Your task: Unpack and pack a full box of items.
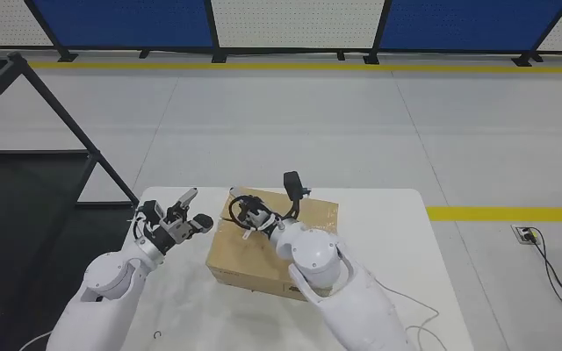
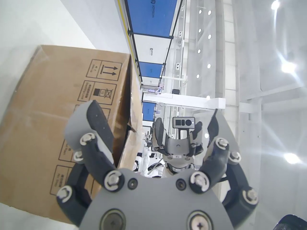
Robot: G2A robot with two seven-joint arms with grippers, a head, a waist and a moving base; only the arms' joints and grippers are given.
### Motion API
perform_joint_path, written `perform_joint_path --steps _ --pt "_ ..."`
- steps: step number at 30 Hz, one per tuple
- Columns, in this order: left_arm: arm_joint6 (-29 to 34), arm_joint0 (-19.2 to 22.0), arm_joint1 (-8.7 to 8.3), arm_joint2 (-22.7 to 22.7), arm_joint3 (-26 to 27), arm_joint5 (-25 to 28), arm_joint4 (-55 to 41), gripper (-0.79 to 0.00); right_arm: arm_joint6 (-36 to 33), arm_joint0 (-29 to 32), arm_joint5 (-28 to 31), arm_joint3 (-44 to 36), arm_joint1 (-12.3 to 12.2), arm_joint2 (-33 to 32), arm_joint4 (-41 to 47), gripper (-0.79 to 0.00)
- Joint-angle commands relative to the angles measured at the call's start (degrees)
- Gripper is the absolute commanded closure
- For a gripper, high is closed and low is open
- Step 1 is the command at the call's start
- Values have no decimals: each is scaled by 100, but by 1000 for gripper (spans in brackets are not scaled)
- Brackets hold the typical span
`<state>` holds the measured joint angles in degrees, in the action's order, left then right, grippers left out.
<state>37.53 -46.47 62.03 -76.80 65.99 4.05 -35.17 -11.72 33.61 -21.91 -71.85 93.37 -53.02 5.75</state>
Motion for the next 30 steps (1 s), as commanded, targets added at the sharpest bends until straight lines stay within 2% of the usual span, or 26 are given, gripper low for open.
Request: perform_joint_path --steps 1,9,22,30 --pt "-131 -38 13 -46 34 45 -117 -785 20 -61 -19 125 33 32 25 0" --pt "-459 -75 56 -124 122 181 -283 -785 -35 -145 -452 310 70 92 -238 0" --pt "-468 -70 61 -113 125 171 -278 -785 -332 -238 -1482 199 84 351 -1121 0" --pt "-468 -70 61 -113 125 171 -278 -785 -478 -465 -2163 454 167 416 -1232 0"
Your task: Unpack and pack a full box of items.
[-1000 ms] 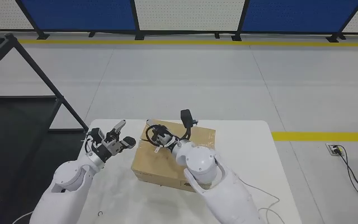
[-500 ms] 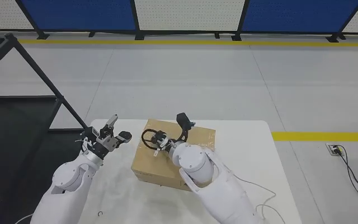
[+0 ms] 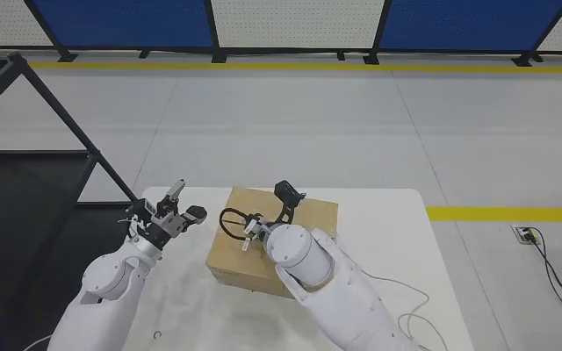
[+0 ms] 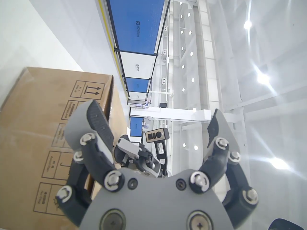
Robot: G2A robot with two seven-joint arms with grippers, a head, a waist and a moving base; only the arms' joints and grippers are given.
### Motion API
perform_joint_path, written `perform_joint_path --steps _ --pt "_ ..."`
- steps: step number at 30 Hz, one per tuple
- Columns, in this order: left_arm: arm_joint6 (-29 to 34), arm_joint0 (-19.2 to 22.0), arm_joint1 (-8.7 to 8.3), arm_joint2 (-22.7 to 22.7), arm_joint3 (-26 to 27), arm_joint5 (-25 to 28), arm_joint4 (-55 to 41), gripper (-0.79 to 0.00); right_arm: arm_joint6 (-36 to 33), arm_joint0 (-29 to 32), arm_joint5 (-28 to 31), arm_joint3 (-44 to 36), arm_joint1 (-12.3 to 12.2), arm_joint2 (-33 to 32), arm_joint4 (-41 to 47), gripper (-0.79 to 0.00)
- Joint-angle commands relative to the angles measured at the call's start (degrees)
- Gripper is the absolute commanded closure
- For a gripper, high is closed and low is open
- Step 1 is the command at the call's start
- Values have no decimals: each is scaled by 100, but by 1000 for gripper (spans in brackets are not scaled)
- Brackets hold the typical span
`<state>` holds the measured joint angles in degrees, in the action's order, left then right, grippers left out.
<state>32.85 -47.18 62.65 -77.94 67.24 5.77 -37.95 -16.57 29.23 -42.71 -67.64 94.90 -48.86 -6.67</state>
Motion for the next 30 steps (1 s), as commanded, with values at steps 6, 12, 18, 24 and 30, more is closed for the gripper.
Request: perform_joint_path --steps 6,12,18,24,30 --pt "0 0 0 0 0 0 0 -785 90 -34 -318 75 50 -118 29 0" --pt "0 0 0 0 0 0 0 -785 188 205 -446 -160 -4 -392 -53 0" --pt "0 0 0 0 0 0 0 -785 142 628 -528 -671 -124 -719 -246 0" --pt "0 0 0 0 0 0 0 -785 97 1035 -618 -1154 -239 -1026 -468 0" --pt "0 0 0 0 0 0 0 -785 105 1399 -639 -1569 -325 -1342 -567 0"
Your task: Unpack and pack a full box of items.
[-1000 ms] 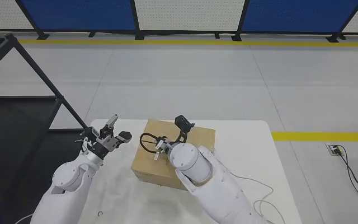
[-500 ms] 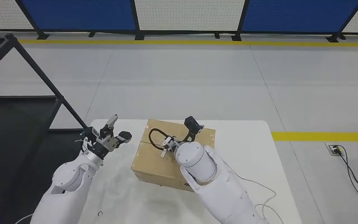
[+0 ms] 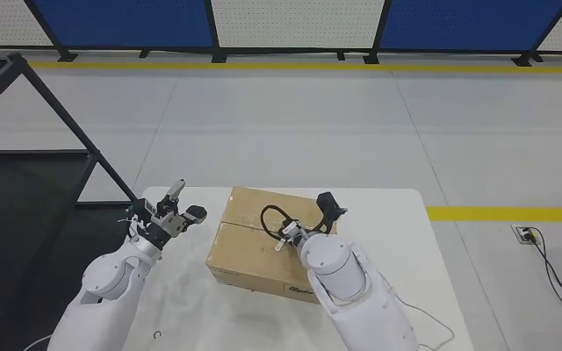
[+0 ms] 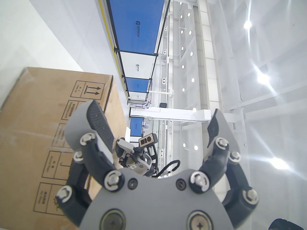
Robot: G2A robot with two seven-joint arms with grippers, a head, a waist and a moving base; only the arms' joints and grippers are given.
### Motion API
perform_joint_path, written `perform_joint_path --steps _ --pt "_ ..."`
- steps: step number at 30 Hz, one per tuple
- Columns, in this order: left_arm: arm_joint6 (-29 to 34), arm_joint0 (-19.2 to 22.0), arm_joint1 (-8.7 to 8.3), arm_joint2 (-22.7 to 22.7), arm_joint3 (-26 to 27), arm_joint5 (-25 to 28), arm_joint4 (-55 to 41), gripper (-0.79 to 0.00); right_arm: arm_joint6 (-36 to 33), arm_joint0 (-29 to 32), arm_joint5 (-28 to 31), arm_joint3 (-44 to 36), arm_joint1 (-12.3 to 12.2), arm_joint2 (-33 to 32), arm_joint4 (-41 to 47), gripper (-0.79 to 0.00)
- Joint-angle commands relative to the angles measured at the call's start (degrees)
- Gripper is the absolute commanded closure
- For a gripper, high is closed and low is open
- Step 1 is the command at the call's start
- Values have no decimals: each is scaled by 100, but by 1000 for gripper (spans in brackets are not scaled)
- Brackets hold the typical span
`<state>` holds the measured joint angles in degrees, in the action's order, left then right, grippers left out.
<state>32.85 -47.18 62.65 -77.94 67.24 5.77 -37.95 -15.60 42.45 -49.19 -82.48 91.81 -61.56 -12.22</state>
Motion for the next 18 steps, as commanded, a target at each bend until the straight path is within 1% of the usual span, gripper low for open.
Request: perform_joint_path --steps 1,18 --pt "0 0 0 0 0 0 0 -785 15 143 18 -157 -30 -131 -14 0" --pt "0 0 0 0 0 0 0 -785 199 1029 -4 -1084 -196 -889 -110 0"
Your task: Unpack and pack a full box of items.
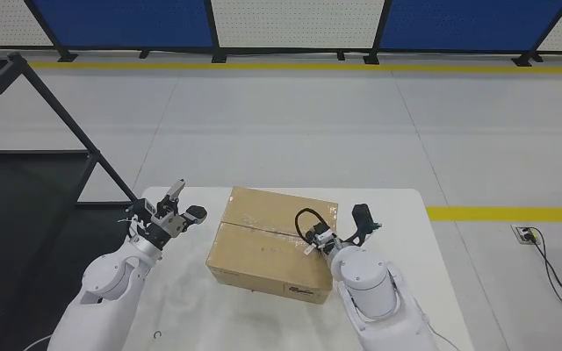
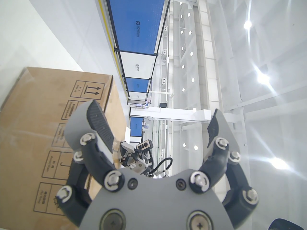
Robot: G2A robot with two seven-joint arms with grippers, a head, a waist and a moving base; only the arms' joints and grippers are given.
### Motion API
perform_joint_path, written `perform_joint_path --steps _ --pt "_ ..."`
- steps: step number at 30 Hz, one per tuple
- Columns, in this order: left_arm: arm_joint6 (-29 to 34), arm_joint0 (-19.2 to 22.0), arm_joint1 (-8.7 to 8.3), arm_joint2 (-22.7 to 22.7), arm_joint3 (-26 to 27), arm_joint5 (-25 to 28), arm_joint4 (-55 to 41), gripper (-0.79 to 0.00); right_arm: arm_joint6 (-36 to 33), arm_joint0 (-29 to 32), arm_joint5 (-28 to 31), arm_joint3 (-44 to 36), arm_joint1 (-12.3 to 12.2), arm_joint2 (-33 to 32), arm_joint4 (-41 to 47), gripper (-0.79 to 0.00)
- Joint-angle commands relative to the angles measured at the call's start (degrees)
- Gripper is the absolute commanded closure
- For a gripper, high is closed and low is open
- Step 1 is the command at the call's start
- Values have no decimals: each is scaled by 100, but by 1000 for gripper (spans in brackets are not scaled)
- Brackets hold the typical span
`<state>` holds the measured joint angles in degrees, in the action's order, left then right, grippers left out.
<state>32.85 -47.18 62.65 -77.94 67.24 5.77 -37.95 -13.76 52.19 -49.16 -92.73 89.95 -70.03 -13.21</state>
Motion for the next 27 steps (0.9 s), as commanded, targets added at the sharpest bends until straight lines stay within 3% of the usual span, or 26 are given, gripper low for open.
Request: perform_joint_path --steps 1,19,27 --pt "0 0 0 0 0 0 0 -785 39 103 -16 -114 -17 -76 -19 0" --pt "0 0 0 0 0 0 0 -785 377 983 57 -1097 -119 -816 186 0" --pt "0 0 0 0 0 0 0 -785 288 821 368 -1226 -98 -314 155 0"
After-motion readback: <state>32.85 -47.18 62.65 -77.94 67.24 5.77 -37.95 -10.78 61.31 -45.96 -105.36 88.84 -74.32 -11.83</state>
